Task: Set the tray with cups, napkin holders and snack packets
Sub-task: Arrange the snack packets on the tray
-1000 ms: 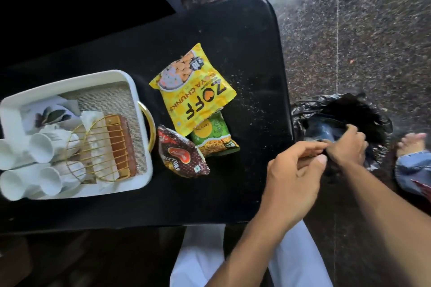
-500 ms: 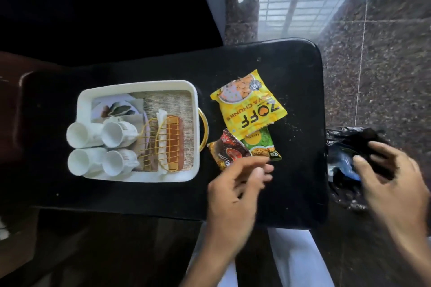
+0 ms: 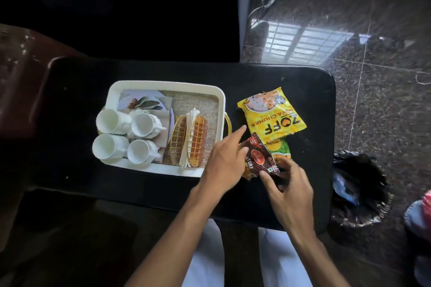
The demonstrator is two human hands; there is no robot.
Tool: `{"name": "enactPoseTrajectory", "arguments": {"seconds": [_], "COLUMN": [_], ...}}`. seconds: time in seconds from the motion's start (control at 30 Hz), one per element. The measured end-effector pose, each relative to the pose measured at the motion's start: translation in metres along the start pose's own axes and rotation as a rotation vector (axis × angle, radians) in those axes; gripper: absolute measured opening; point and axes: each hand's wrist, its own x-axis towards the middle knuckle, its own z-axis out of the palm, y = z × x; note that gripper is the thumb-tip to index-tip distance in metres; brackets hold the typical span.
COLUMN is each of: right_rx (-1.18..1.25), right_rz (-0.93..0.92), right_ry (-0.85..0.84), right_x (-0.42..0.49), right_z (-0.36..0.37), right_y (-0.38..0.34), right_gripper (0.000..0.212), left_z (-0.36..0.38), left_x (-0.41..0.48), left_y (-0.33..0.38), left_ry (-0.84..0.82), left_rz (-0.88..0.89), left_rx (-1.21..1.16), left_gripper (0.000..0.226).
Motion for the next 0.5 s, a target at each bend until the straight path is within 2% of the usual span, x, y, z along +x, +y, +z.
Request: {"name": "enactPoseTrajectory", "arguments": {"seconds": [0.2,0.4,0.5], "right_rx": [-0.057,-0.007,0.029], "right_rz": [-0.033,-0.045,-0.059], "right_ry": [-0.001,-0.034,-0.016], "right_x": [0.004,0.003,-0.003], "right_z": [0.014,0.018,0.017], "right_y": [-0.002,-0.003,-0.006], "right_gripper": [0.044,0.021,0.022], "left_z": [0.007,0.007,0.004], "left_x": [0.005,0.002,-0.003], "left_y": [-0.016,-0.025,-0.029], "left_ry": [-0.027,-0.01,0.015], "left_rz": [-0.009,0.022,0.042], "left_rx": [0.02,-0.038,-0.099], "left_gripper": [0.047,0.036,0.034]}}
